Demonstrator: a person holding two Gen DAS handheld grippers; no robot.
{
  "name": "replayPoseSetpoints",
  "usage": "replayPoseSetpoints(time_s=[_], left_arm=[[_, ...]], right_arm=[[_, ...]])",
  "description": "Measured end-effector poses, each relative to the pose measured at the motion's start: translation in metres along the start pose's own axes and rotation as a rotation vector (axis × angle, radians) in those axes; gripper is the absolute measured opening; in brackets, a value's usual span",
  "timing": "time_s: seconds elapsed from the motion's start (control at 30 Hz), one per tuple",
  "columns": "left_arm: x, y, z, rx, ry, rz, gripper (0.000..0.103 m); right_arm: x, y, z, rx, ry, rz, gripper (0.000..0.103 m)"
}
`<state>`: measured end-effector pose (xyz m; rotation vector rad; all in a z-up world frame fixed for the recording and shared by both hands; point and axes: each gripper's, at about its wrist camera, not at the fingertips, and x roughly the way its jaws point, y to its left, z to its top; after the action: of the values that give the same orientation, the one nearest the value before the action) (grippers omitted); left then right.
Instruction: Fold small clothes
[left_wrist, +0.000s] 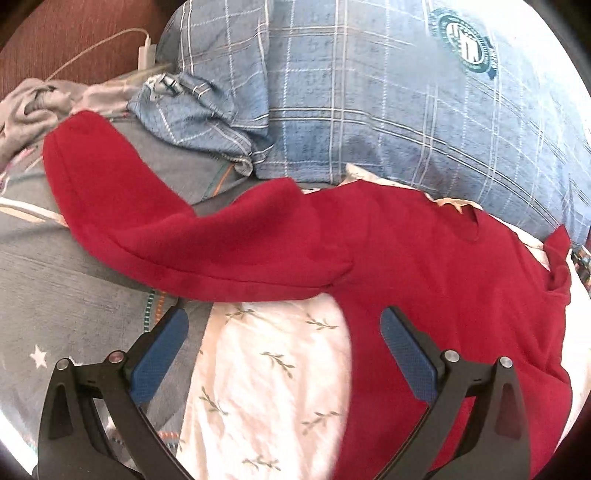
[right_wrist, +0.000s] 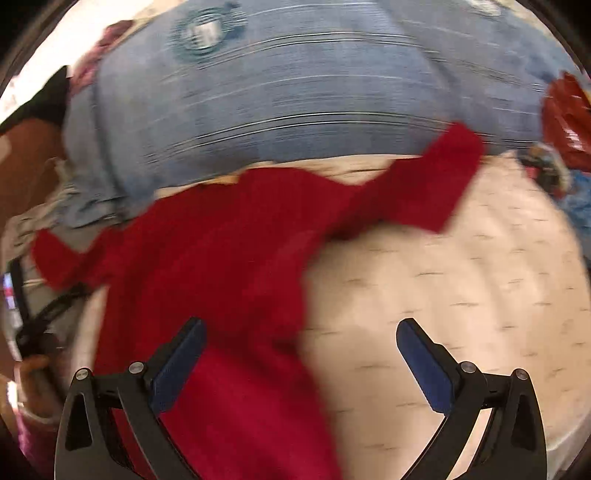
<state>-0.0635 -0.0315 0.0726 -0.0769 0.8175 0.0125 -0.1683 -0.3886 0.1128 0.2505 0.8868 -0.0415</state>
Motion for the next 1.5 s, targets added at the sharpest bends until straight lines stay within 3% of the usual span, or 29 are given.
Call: replayPoseSetpoints(time_s=[0.23,0.43,0.57,0.83,1.5], left_arm=[[-0.005,-0.015,-0.005,0.022,-0.016,-0.014,0.103],[0.004,-0.024,-0.007,0.057,-0.026,-0.018,0.103],[0.011,-0.026,-0.007,0.074,-0.031,-0.008,0.103],[0.019,-0.024,-0.007,0.081,-0.023,-0.008,0.103],[0.021,-0.022,-0.007,0.078,-0.033,0.0,0.103]], right_arm=[[0.023,0.066,0.013,-0.069,-0.052,0.032,0.103],[0.053,0.088,0.02,-0.077,-0.07,-0.034,0.103],[0.07,0.094,0.021,-0.068,-0.075,-0.067,0.103],[0.095,0.106,0.018,-0.049,-0.054,-0.046,0.103],[0.097,0.111,0.017,-0.056,-0.05,-0.062,0.103]])
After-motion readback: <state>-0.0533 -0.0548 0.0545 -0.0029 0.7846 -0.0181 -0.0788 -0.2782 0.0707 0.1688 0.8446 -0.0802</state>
